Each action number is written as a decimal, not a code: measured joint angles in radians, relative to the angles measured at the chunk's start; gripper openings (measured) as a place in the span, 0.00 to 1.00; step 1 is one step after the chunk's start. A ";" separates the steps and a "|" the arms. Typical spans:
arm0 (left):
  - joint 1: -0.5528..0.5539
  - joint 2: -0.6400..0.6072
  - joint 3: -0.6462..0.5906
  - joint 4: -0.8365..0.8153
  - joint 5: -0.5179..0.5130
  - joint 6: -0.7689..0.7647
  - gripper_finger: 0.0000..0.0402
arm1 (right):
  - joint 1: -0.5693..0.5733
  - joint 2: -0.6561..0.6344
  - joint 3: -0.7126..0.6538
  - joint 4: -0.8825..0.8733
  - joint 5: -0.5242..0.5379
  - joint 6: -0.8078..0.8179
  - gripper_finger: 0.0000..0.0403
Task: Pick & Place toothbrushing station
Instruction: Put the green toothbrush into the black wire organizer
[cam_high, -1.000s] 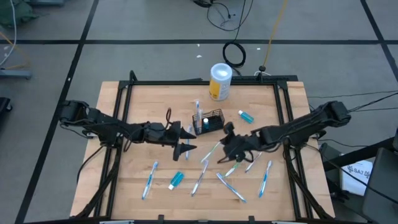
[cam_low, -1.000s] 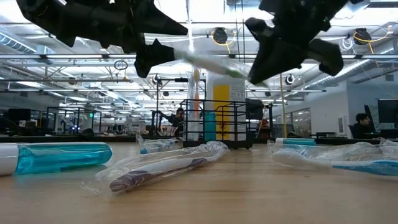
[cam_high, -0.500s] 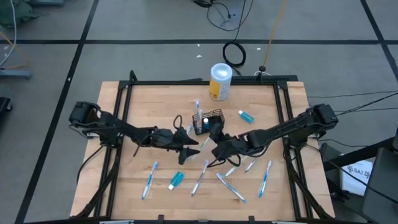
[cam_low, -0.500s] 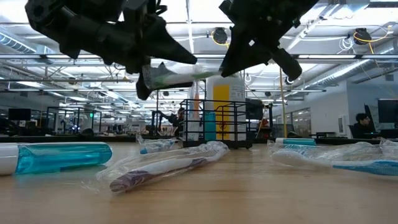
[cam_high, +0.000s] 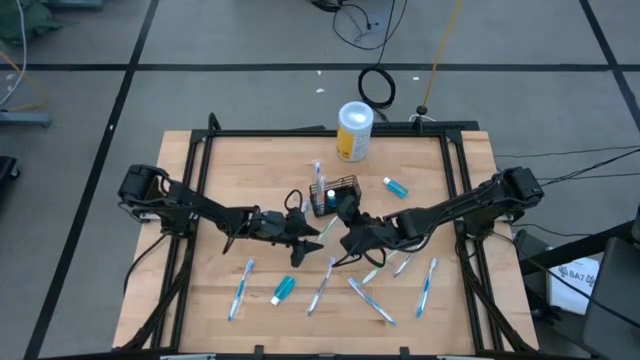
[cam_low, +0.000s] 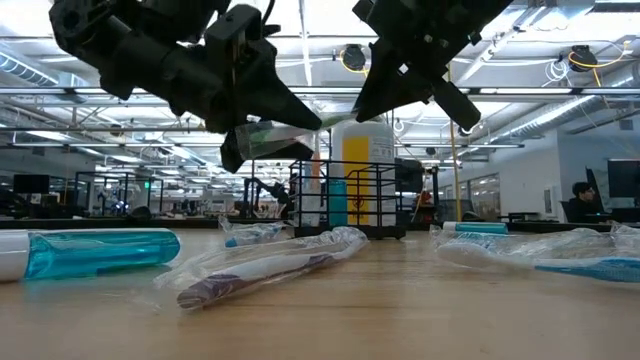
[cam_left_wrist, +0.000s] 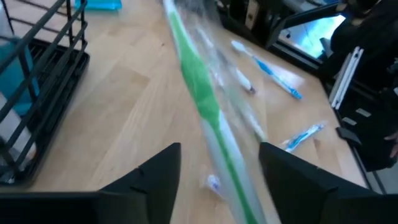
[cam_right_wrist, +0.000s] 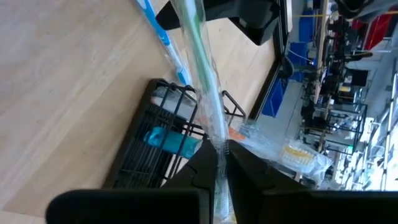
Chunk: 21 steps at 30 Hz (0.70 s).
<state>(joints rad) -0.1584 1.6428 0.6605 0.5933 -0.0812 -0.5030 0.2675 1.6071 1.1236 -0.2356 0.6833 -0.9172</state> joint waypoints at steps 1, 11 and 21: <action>0.001 0.000 0.000 0.002 0.001 0.000 0.51 | 0.000 0.000 0.000 0.000 -0.001 -0.007 0.05; 0.003 0.000 0.000 0.000 0.000 0.000 0.20 | 0.002 0.000 -0.001 0.000 -0.003 0.008 0.16; 0.013 0.000 0.000 0.002 -0.002 0.003 0.04 | 0.019 0.000 -0.001 -0.001 0.002 0.218 0.26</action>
<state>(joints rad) -0.1454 1.6424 0.6601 0.5951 -0.0833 -0.4995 0.2870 1.6070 1.1229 -0.2362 0.6853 -0.6991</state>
